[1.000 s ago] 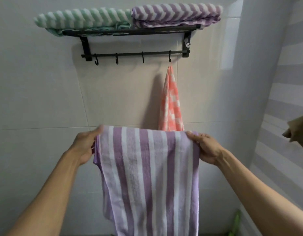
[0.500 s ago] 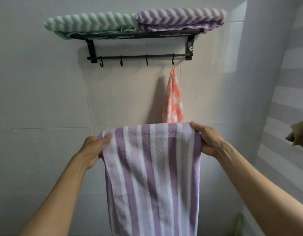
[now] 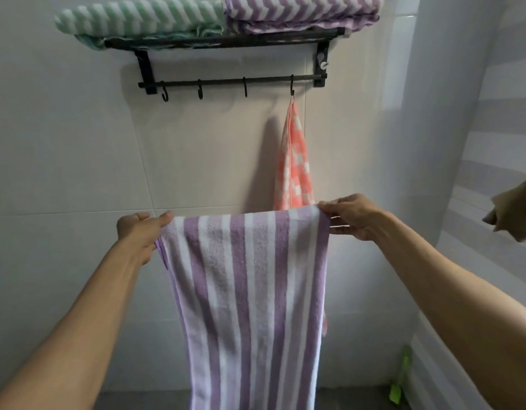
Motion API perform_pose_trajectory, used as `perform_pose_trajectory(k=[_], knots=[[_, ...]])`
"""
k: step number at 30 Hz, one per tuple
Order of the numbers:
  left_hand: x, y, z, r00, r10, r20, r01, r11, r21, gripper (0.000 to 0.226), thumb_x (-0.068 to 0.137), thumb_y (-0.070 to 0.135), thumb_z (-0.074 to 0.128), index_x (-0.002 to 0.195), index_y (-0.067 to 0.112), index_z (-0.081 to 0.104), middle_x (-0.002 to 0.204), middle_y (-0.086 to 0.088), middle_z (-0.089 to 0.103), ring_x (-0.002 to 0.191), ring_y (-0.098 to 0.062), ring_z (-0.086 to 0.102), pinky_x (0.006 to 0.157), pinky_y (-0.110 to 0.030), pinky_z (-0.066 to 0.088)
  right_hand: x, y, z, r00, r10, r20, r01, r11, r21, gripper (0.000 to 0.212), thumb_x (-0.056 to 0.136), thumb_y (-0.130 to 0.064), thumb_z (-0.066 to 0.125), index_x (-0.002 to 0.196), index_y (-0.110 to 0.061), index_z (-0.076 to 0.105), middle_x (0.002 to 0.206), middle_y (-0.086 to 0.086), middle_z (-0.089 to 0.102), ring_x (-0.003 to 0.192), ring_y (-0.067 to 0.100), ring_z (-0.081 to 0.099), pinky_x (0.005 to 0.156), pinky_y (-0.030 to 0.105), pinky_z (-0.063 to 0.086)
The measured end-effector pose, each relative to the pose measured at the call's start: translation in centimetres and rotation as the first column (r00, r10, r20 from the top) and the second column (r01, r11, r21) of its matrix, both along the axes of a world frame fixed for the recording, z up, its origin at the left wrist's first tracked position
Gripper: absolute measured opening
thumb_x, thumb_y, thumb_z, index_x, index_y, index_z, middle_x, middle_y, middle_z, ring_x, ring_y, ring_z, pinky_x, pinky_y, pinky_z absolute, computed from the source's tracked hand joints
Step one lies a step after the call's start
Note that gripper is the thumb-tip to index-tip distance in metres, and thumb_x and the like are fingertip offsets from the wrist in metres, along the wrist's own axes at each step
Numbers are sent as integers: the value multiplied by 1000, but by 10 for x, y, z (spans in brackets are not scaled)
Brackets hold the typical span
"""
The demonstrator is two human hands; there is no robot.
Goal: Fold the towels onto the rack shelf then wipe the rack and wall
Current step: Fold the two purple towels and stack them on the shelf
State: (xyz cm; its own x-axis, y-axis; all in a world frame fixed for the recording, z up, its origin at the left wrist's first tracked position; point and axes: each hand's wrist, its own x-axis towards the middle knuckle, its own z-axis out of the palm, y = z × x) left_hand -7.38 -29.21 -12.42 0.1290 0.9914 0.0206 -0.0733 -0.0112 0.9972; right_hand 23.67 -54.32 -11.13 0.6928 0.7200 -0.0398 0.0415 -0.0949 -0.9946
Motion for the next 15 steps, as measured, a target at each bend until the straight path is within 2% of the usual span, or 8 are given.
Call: perform_pose_trajectory(k=[3,5,7,11,15], knots=[[-5,1,11,999,36,-16,-36,999,24,56,76,13,87,123,2,57,119,-18,64,95,-25,63,99,-42,53,-6,8,6,999,-33,-25,35,997,74,9,92,-13,73,86,-7,68,82,5,67,70,19,65,67,32,57],[-9,0,16,997,64,-39,-63,998,26,41,74,13,89,100,5,59,110,-15,63,91,-23,62,91,-35,54,-8,12,10,999,-42,-31,46,992,114,21,91,-11,73,78,-16,58,78,2,63,66,17,63,64,30,56],[-12,1,19,995,89,-40,-88,996,26,39,72,14,90,85,8,54,105,-11,61,89,-22,61,83,-30,52,-9,15,16,998,-56,-23,58,989,137,23,90,-11,75,83,-19,54,78,2,62,63,15,62,62,30,55],[-15,2,22,993,101,-55,-99,994,42,39,71,13,90,91,8,57,105,-12,62,82,-21,63,76,-27,52,-10,14,22,998,-65,26,62,993,102,5,91,-12,74,89,-11,69,82,3,67,70,18,64,68,33,56],[-18,-1,21,995,-3,-101,9,998,63,32,72,4,87,94,9,64,102,-16,68,75,-20,65,72,-29,57,-9,13,21,999,-43,24,42,998,36,4,89,-9,74,93,-9,74,89,4,69,75,19,65,72,33,57]])
